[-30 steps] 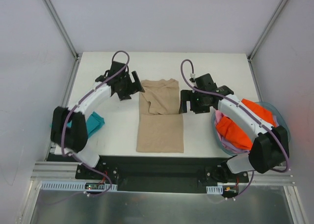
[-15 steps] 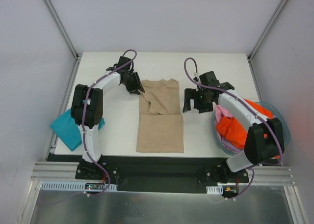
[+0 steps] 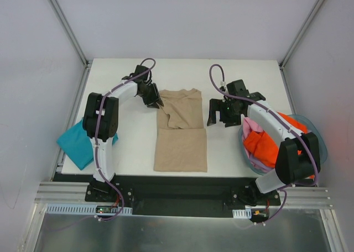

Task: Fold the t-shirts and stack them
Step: Fold the folded rectangular tshirt in 1/3 of the way

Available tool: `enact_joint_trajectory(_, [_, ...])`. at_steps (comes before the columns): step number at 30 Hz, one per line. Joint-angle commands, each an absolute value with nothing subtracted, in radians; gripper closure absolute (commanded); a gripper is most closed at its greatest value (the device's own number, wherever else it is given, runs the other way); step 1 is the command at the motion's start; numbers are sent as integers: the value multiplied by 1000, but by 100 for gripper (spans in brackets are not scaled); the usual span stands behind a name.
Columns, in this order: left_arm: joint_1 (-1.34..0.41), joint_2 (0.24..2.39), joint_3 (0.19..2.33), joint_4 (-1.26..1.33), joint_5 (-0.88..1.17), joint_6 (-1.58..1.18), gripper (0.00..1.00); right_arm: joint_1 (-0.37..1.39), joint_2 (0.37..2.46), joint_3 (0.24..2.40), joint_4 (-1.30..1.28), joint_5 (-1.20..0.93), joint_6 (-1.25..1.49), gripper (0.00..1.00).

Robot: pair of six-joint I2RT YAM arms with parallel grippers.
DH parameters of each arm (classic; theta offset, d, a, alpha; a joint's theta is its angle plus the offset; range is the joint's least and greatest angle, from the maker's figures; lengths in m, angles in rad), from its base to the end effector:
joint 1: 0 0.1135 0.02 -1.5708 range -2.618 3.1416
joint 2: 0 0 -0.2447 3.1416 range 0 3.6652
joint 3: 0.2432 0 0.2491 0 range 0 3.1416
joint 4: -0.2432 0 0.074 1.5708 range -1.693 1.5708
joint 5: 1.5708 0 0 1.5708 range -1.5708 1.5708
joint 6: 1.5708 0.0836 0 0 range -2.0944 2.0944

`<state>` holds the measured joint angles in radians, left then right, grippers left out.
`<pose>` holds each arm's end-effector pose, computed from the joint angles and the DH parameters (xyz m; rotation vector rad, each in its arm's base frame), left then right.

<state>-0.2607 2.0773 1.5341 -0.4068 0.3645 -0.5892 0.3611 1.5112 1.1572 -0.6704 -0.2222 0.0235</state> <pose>0.4418 -0.1487 0.1301 -0.2750 2.6042 -0.7846 0.3058 0.1352 0.1973 -0.5199 2.5644 0.4264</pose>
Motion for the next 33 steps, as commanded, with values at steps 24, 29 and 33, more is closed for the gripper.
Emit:
enact_joint_trajectory(24, [-258,2123,1664,-422,371,-571,100,334,1519,1177,-680,-238,6,3])
enact_joint_trajectory(29, [-253,2108,1692,-422,330,-542,100,333,1520,1177,-680,-235,8,3])
enact_joint_trajectory(33, [-241,2111,1691,-426,350,-542,100,333,1513,1175,-681,-230,6,3])
